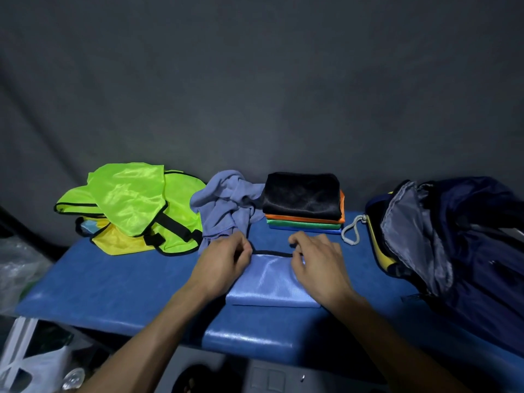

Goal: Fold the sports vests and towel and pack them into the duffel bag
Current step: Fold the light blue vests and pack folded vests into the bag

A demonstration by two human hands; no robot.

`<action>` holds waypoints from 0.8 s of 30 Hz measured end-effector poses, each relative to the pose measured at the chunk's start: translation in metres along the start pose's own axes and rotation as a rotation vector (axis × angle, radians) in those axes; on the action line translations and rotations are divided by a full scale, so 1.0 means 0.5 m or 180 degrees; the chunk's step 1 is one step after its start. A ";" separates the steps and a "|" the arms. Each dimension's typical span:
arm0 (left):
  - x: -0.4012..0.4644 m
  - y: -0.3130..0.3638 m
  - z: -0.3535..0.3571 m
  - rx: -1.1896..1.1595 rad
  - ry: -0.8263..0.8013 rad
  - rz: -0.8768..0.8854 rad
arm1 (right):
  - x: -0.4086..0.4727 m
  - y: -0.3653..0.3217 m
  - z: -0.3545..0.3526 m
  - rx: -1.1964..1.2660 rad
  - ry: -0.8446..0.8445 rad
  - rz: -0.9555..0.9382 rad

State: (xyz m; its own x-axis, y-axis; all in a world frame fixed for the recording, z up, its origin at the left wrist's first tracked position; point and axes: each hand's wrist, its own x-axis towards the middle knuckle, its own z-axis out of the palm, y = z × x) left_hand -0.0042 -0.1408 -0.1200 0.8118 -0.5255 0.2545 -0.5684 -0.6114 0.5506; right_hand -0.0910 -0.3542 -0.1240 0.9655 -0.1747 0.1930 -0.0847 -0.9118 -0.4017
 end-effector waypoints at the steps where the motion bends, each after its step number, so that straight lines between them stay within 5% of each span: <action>1: -0.005 0.001 0.003 0.0038 0.0049 0.0048 | 0.005 -0.009 -0.006 -0.0097 -0.0009 -0.0133; 5: -0.016 0.005 0.014 0.0030 0.0211 0.0178 | 0.017 -0.066 -0.003 -0.0245 -0.0508 -0.0658; 12: -0.023 -0.009 -0.048 -0.0924 0.0288 -0.0399 | 0.030 -0.073 -0.007 0.0112 -0.1088 -0.0505; 18: -0.046 -0.039 -0.099 -0.0414 -0.1092 -0.0560 | 0.030 -0.074 -0.011 0.0624 -0.1141 -0.0316; 24: -0.056 -0.018 -0.076 -0.0272 -0.1170 -0.0670 | 0.020 -0.066 -0.020 0.1022 -0.1185 -0.0406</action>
State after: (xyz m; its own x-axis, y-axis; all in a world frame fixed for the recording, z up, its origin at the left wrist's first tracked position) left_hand -0.0165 -0.0980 -0.1019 0.7985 -0.5798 -0.1620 -0.3698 -0.6848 0.6280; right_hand -0.0809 -0.3295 -0.1001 0.9905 0.1282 -0.0502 0.0631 -0.7469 -0.6619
